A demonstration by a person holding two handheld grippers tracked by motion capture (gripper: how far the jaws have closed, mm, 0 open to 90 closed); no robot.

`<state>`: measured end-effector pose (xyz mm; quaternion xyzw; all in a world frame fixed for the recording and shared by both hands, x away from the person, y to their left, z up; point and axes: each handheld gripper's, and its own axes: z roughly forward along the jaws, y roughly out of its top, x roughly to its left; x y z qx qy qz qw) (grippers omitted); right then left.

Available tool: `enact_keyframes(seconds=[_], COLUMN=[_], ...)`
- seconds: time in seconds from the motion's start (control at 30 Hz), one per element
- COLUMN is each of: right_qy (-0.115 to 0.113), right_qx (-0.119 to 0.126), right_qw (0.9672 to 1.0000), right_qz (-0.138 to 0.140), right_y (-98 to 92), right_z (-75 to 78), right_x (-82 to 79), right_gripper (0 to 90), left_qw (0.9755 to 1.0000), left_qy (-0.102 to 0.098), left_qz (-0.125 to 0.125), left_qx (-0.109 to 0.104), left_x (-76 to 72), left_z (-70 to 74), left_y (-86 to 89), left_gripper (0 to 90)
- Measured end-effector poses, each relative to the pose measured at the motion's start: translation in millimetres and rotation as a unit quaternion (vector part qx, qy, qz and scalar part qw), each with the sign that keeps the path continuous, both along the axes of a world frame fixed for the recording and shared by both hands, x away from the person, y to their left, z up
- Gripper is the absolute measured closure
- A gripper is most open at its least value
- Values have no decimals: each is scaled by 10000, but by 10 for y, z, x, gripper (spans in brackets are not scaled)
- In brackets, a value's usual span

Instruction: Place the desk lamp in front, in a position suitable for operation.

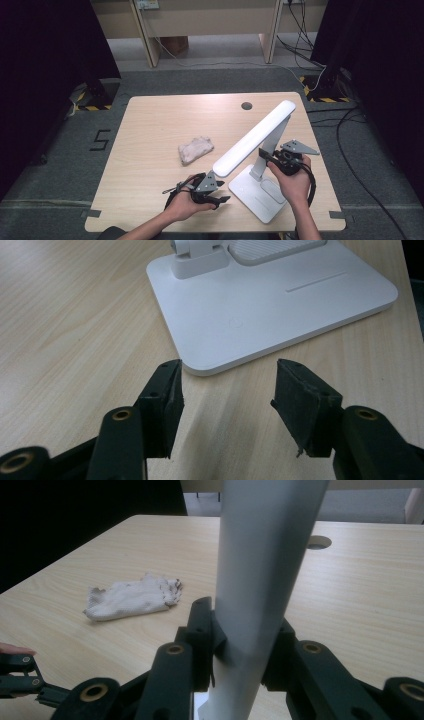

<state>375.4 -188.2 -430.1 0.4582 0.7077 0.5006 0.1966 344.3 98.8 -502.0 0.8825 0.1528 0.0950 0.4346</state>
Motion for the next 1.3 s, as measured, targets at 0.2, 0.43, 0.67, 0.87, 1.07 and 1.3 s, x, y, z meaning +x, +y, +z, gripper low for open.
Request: enact_keyframes(seconds=[0.2, 0.43, 0.67, 0.87, 1.07, 1.3], right_qy=[58, 144, 219, 192, 170, 177], right_qx=[111, 238, 193, 223, 297, 171], right_qw=[9999, 9988, 9984, 9977, 9966, 9937], right_qz=[-86, -392, -492, -608, -747, -1094], right_y=[6, 61, 174, 235, 331, 436], right_z=[-3, 9, 35, 130, 246, 307], right_x=[-6, -8, 42, 57, 124, 149], right_gripper=[728, 760, 761, 762, 764, 763], left_qw=[10000, 10000, 9998, 9997, 9995, 9991], left_qy=[-16, -72, -102, -127, -182, -217], left_qz=[20, 35, 117, 135, 173, 244], left_qx=[-5, -54, -95, -137, -186, -279], left_x=[5, 17, 45, 55, 51, 61], left_z=[10, 51, 91, 123, 180, 235], left_y=[9, 21, 60, 72, 113, 166], left_gripper=[436, 434, 433, 432, 432, 432])
